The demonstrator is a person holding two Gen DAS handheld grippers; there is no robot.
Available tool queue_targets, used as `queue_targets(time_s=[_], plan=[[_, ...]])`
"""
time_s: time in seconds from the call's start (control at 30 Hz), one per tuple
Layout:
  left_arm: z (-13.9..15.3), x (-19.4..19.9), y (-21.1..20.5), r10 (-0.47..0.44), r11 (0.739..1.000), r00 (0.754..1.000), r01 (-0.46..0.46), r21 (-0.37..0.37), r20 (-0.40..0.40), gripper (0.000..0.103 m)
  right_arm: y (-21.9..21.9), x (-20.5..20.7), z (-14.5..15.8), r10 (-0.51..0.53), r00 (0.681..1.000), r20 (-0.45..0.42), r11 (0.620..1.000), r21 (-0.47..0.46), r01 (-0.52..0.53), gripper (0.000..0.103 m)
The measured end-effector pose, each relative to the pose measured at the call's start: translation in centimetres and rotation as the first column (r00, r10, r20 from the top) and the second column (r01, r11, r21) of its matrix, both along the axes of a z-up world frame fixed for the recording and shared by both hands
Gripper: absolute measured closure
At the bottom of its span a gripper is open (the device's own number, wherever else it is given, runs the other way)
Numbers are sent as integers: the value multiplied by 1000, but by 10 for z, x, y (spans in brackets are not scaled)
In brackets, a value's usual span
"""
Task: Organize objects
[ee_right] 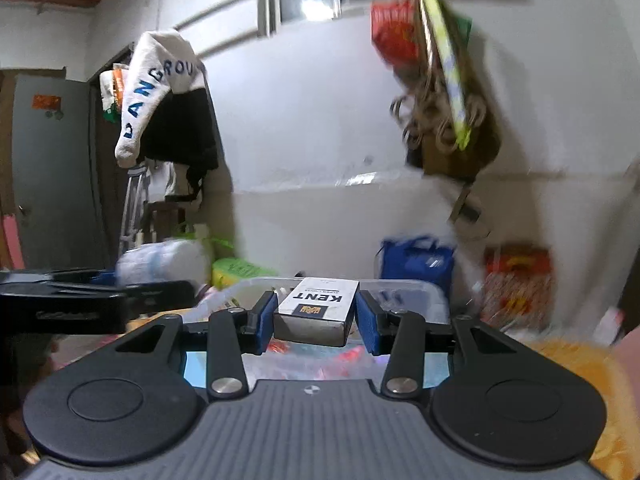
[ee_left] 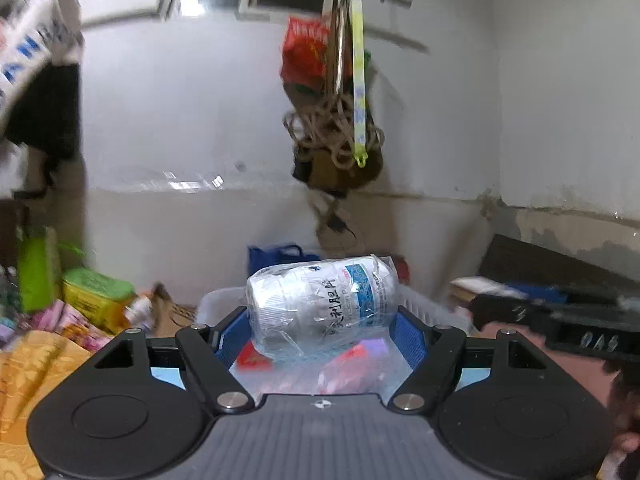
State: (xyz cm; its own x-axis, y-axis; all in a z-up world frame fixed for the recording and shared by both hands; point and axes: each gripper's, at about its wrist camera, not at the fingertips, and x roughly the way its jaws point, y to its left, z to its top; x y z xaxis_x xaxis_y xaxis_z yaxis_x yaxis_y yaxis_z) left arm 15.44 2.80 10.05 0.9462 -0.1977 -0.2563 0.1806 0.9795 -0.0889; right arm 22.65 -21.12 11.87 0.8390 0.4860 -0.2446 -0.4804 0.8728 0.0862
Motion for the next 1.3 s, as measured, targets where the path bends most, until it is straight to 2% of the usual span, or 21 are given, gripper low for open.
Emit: queue_targets(time_s=[0.1, 0.2, 0.27, 0.3, 0.33, 0.4, 0.43, 0.5, 0.57, 0.63, 0.7, 0.77, 0.87, 0.93, 1.1, 1.3], plan=[[13, 57, -4, 0, 1000, 992, 4, 25, -127, 25, 21, 39, -3, -19, 998, -53, 996, -94, 14, 57], [6, 92, -2, 41, 999, 979, -38, 19, -200, 25, 36, 66, -13, -50, 996, -73, 983, -181, 36, 55], [0, 106, 0, 63, 998, 973, -64, 3, -222, 23, 37, 71, -16, -88, 994, -61, 977, -200, 75, 35], [-4, 112, 3, 71, 997, 970, -74, -2, -234, 21, 35, 70, -17, -106, 993, -45, 976, -195, 95, 8], [-7, 114, 6, 82, 996, 967, -88, -13, -243, 12, 33, 66, -17, -113, 993, -23, 977, -184, 107, 0], [-12, 109, 14, 109, 993, 970, -118, -26, -217, 1, 23, 52, -17, -129, 991, 24, 980, -153, 131, 0], [-14, 101, 18, 117, 992, 975, -124, -26, -189, 1, 18, 44, -16, -138, 990, 28, 982, -129, 140, 0], [-14, 82, 26, 133, 989, 982, -140, -42, -133, 0, -1, 23, -23, -146, 989, 21, 989, -21, 146, 0], [-20, 56, 31, 99, 992, 989, -107, -68, -109, 0, -18, 8, -38, -124, 992, -35, 988, 83, 127, 0], [-33, 36, 34, 87, 992, 988, -97, -78, -125, 0, -28, -6, -66, -85, 990, -114, 986, 137, 100, 0], [-58, 23, 35, 55, 993, 984, -73, -98, -172, 0, -27, -8, -95, -68, 979, -191, 989, 118, 92, 0], [-89, 23, 34, 15, 990, 968, -49, -132, -250, 0, -21, -1, -120, -68, 960, -271, 996, 42, 83, 0], [-123, 28, 28, 17, 989, 953, -60, -132, -304, 0, -22, 4, -139, -73, 947, -313, 995, 40, 90, 0], [-134, 32, 25, -2, 989, 947, -46, -140, -321, 0, -23, 7, -141, -72, 946, -316, 995, 38, 88, 0], [-144, 31, 17, -14, 989, 937, -38, -141, -349, 0, -15, -2, -149, -111, 947, -303, 993, -59, 98, 0], [-147, 33, 2, 30, 996, 939, -59, -74, -342, 0, 0, -19, -153, -151, 961, -231, 982, -143, 120, 0]])
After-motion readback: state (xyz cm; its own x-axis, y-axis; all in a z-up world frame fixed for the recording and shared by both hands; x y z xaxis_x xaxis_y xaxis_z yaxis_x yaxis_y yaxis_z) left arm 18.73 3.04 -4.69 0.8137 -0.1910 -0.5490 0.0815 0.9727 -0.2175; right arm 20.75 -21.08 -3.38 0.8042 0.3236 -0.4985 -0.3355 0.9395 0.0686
